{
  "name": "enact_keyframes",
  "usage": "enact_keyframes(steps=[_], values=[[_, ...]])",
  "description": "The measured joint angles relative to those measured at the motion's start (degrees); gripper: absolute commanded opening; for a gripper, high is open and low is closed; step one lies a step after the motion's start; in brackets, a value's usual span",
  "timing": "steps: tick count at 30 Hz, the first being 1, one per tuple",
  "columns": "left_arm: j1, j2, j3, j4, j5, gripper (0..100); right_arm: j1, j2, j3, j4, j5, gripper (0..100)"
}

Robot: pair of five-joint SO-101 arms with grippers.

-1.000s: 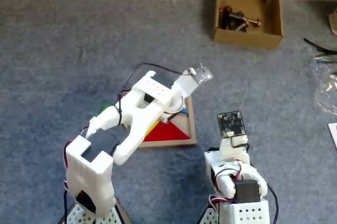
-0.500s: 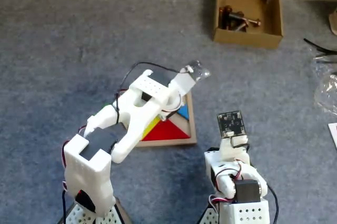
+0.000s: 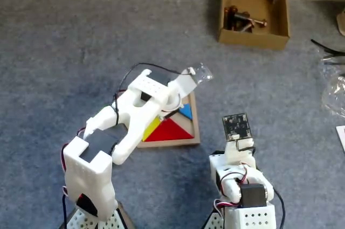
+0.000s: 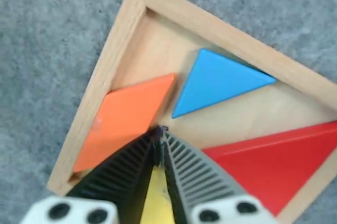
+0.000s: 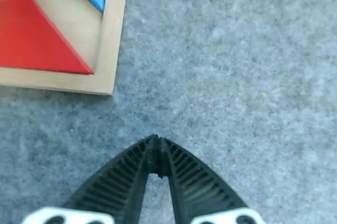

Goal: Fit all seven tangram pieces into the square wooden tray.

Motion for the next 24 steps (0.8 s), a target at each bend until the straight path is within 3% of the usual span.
enact_keyframes(steps=[12,24], values=[[-0.5,-6.9,1.2,-0.2,-0.1,1,0.0,0.0,0.0,0.0,0.0,0.5],[6.2,-7.8,1.8,-0.3,-0.4,1,0.0,0.0,0.0,0.0,0.0,0.5]])
